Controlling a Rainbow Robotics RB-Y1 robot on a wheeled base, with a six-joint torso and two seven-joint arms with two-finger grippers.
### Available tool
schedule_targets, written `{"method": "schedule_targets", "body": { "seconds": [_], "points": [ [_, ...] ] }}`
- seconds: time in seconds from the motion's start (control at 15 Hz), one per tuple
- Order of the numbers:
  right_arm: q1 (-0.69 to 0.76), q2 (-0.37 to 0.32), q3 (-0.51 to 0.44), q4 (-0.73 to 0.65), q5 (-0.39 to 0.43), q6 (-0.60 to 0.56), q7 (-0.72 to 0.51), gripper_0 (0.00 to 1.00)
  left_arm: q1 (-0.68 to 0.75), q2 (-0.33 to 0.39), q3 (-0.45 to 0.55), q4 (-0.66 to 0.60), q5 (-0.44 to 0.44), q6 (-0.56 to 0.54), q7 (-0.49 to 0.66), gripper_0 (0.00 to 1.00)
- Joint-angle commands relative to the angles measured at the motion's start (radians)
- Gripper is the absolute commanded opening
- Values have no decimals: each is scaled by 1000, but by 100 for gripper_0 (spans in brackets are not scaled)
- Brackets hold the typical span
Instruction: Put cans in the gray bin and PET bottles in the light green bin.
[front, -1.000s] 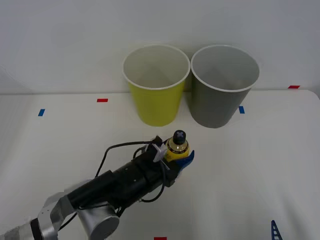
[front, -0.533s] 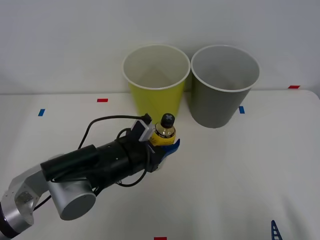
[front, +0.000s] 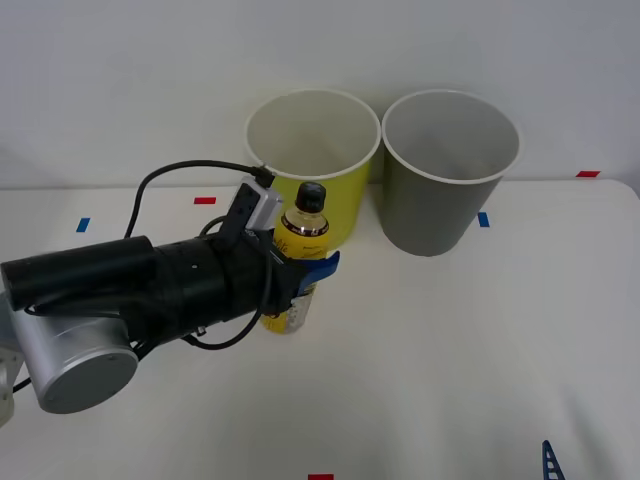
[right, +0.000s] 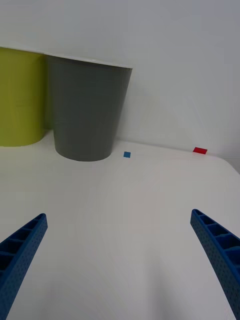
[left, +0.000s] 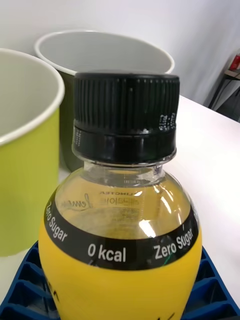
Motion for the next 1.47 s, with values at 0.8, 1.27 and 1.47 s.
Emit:
{"method": "schedule_targets", "body": {
  "seconds": [0.8,1.27,1.47],
  "points": [
    [0,0,0,0,0,0,0,100,-215,-103,556,-153,112,535,20,1],
    [0,0,0,0,0,0,0,100,-419,-162,412,78,-44,379,40,0],
    [0,0,0,0,0,0,0,100,-462,-192,314,200,-136,238,42,0]
  ]
}}
